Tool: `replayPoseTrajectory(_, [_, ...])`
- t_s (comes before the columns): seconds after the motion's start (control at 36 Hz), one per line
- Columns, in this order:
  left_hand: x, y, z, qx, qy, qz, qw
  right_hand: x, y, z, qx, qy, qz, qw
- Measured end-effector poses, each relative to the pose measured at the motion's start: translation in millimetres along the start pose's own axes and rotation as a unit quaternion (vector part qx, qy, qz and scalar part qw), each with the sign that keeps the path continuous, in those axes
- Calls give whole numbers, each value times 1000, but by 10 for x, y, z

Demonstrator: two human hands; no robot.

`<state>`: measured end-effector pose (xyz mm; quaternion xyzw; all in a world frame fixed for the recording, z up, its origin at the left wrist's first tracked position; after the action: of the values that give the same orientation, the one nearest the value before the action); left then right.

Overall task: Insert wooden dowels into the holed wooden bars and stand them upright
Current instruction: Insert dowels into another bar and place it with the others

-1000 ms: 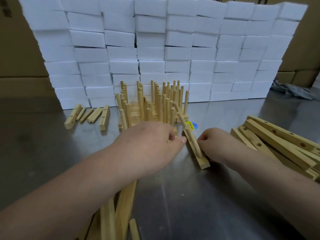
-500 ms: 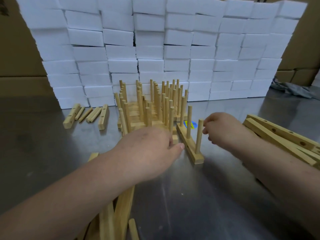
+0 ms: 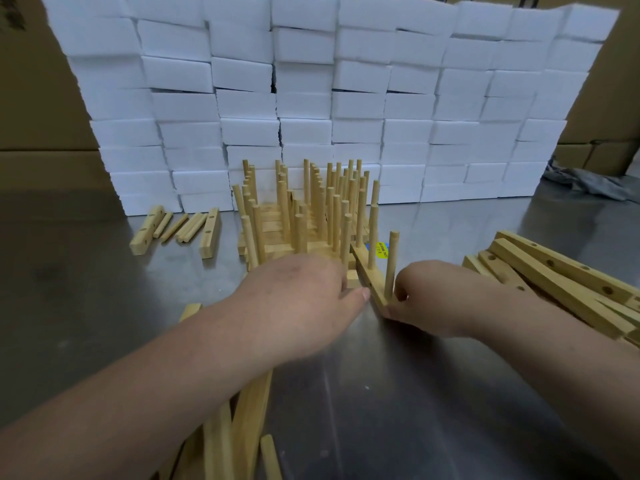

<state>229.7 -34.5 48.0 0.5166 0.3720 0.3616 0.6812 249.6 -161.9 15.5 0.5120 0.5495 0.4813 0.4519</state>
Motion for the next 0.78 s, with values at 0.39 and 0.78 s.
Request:
replayPoseTrajectory(0.39, [-416, -239, -243, 226, -153, -4, 962, -30, -65, 165, -54, -18, 23, 998])
replayPoseTrajectory(0.78, [-387, -319, -279, 240, -143, 52, 959, -785, 278, 81, -50, -151, -40, 986])
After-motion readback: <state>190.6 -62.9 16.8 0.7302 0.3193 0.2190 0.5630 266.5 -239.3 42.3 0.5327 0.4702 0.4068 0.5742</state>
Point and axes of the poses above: each hand's wrist, its own z-axis towards the middle knuckle, its own y-axis out of the back of the hand, x = y × z, the point moved 8 cm from there along z, towards the middle knuckle, and after that the axes turned 1 degree about z, right-handed, at the moved point
